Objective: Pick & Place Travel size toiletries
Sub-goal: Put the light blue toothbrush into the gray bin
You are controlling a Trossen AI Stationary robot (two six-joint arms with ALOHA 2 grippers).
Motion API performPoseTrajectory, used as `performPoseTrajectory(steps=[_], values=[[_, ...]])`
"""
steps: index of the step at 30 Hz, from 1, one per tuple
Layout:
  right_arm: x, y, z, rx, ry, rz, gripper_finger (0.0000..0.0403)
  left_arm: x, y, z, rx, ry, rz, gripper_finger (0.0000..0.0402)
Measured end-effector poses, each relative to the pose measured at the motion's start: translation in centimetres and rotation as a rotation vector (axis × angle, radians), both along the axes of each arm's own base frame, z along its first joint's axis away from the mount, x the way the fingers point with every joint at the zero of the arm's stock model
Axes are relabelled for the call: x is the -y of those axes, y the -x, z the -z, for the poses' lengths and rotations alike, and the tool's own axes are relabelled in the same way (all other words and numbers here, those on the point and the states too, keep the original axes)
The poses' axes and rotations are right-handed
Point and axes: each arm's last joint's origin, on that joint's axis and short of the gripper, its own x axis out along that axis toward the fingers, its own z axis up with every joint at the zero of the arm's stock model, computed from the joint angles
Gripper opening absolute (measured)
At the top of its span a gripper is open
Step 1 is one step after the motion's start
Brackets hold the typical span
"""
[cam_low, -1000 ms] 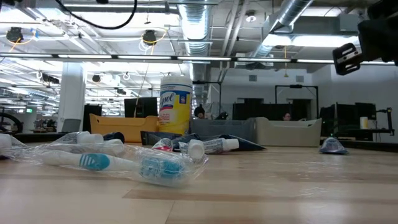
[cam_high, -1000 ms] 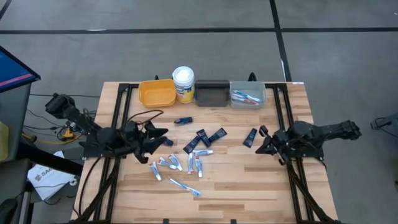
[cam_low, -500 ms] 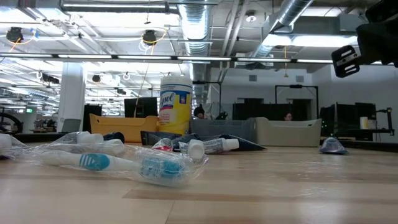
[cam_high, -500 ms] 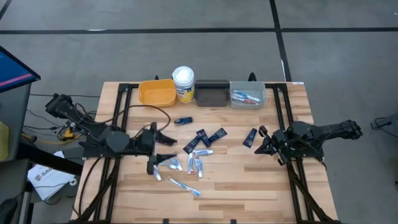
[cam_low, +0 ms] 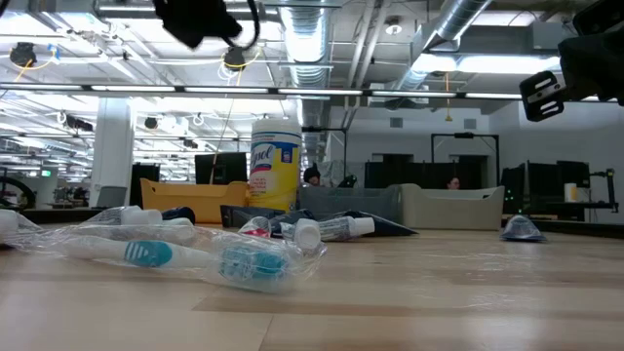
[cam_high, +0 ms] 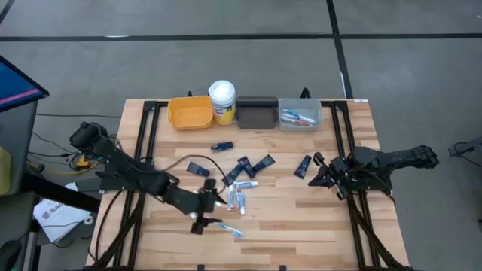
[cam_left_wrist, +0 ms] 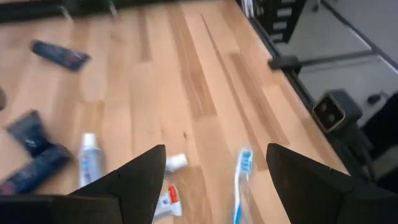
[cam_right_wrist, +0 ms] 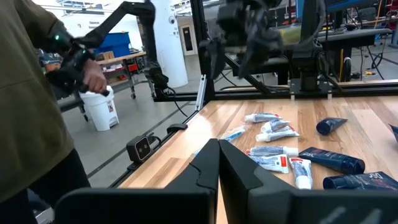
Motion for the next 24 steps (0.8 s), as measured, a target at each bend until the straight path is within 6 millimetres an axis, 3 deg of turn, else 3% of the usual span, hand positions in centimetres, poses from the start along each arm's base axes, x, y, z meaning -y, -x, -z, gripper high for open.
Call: performPoseTrajectory(steps=[9,18,24], values=[[0.0,0.0,0.0,0.000,0.000,0.000,0.0000,2.1,-2.3,5.2,-0.081,0.021,0.096,0.0271],[0.0,0.0,0.0,0.000,0.000,0.000,0.0000,3.2,-2.6,8.9,-0.172,-0.023,0.122,0.0270],[0.0,0.0,0.0,-0.001,0.000,0.000,0.0000,3.5,-2.6,10.4,-0.211,-0.046,0.129,0.0262]])
